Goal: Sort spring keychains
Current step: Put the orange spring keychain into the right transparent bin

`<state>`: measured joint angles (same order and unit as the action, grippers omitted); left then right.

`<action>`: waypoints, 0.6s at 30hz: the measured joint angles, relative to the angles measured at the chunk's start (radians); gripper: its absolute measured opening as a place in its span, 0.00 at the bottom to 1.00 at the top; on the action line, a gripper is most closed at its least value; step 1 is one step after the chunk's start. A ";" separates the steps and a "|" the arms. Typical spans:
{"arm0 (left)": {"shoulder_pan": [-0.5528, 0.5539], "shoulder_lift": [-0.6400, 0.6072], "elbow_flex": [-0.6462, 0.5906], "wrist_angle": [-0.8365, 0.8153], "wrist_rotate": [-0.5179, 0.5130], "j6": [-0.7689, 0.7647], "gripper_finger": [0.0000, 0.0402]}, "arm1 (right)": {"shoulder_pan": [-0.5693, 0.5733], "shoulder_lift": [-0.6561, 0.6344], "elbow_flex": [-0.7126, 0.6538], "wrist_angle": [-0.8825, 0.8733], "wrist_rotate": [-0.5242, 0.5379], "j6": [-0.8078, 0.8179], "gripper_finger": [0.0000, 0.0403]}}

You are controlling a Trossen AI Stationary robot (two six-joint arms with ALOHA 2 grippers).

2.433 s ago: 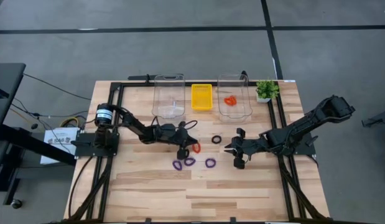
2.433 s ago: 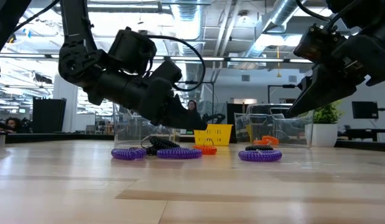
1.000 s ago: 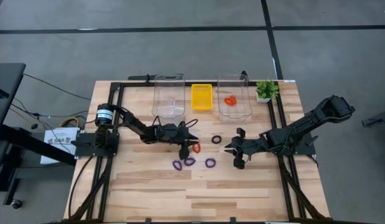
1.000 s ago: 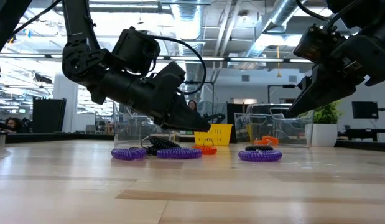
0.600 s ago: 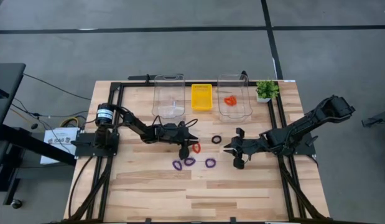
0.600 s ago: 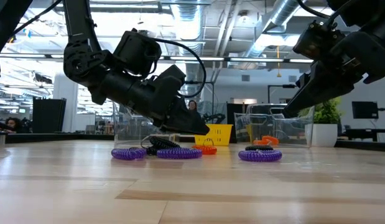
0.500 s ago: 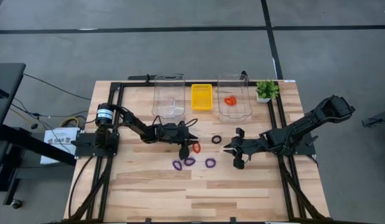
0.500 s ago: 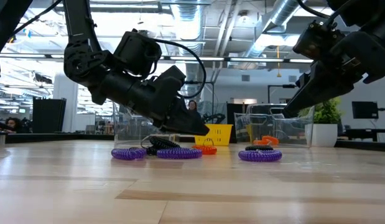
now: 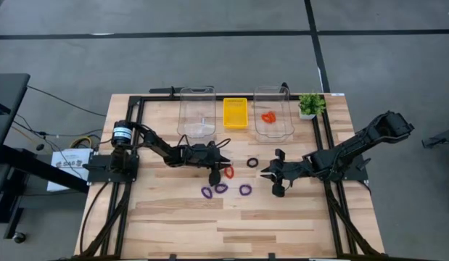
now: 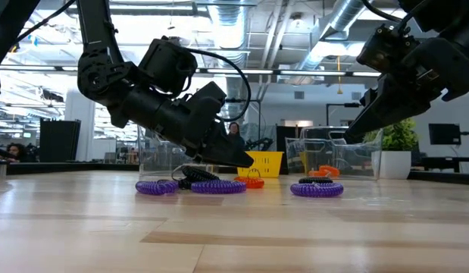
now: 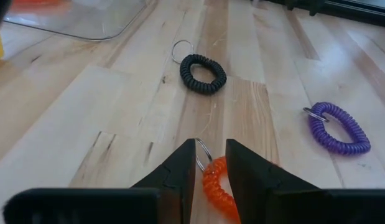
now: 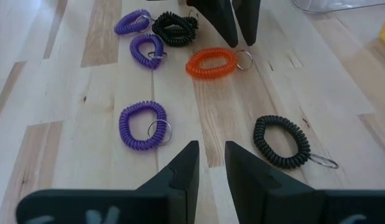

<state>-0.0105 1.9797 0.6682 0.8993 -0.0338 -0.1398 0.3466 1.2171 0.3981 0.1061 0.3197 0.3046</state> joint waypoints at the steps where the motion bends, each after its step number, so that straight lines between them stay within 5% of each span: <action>1: 0.000 0.000 0.000 0.000 0.000 0.000 0.21 | 0.000 0.000 0.000 0.000 0.000 0.000 0.17; 18: -0.001 0.000 0.000 0.000 -0.018 -0.008 0.21 | 0.000 0.000 0.000 0.000 0.000 -0.001 0.17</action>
<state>-0.0113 1.9797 0.6682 0.8989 -0.0521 -0.1474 0.3466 1.2171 0.3981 0.1062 0.3199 0.3036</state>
